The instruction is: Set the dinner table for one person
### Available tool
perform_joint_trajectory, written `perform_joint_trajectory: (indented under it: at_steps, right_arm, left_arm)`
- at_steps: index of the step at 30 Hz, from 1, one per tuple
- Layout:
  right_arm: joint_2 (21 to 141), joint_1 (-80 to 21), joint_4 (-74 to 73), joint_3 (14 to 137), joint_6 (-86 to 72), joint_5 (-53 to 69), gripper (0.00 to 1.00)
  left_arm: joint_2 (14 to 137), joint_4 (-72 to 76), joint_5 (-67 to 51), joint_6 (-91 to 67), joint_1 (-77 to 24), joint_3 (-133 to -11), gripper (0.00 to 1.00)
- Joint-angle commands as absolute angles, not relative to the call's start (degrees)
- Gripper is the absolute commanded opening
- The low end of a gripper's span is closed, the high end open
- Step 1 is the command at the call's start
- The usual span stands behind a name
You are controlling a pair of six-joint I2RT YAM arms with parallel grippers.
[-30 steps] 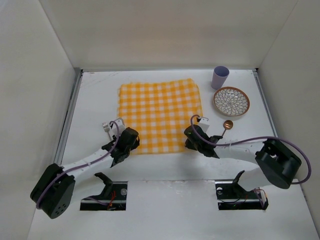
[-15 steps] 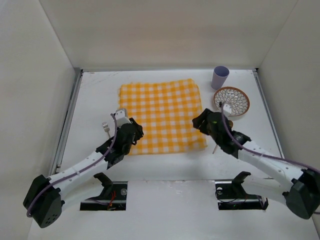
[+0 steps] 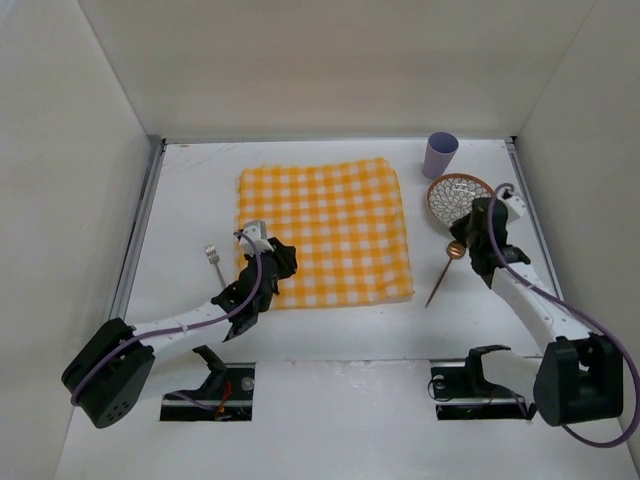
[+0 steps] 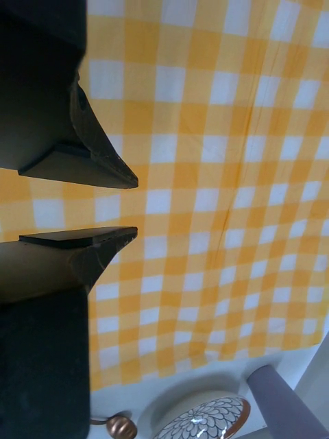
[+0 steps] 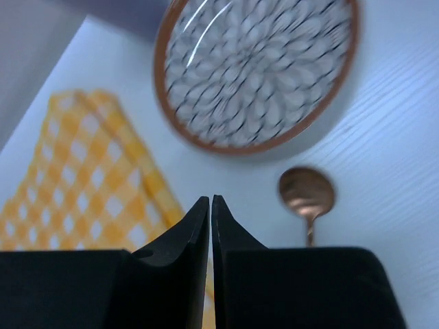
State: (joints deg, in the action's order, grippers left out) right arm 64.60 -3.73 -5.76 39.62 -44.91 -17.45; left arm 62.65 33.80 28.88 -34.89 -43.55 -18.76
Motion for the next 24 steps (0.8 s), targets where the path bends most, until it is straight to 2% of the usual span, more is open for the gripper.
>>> perform_joint_trajectory:
  at_steps: [1,5,8,18,21,24]
  right_arm:
    - [63.46,-13.98,-8.68,42.02,-41.31,-11.95,0.12]
    - [62.4,-26.38,-14.66,37.1,-43.93,-11.69,0.12]
    - [63.19,-30.88,-15.38,33.32,-48.07,-11.52,0.12]
    - [68.29,-30.98,-19.33,31.37,-52.03,-12.13,0.14]
    - [67.07,-30.98,-22.75,32.25,-52.38,-13.88,0.18]
    - [59.97,-30.19,-24.17,33.22,-52.38,-15.9,0.35]
  left_arm:
    - [63.28,44.38,30.06,-33.83,-42.06,-16.79,0.27]
    - [64.42,44.74,29.79,-34.63,-42.23,-16.96,0.28]
    - [64.16,44.82,29.71,-34.89,-42.58,-17.49,0.29]
    - [63.63,45.88,29.62,-35.68,-41.97,-16.61,0.32]
    - [63.02,45.79,30.23,-35.68,-41.7,-16.08,0.34]
    - [63.37,45.79,30.32,-35.68,-41.61,-16.08,0.37]
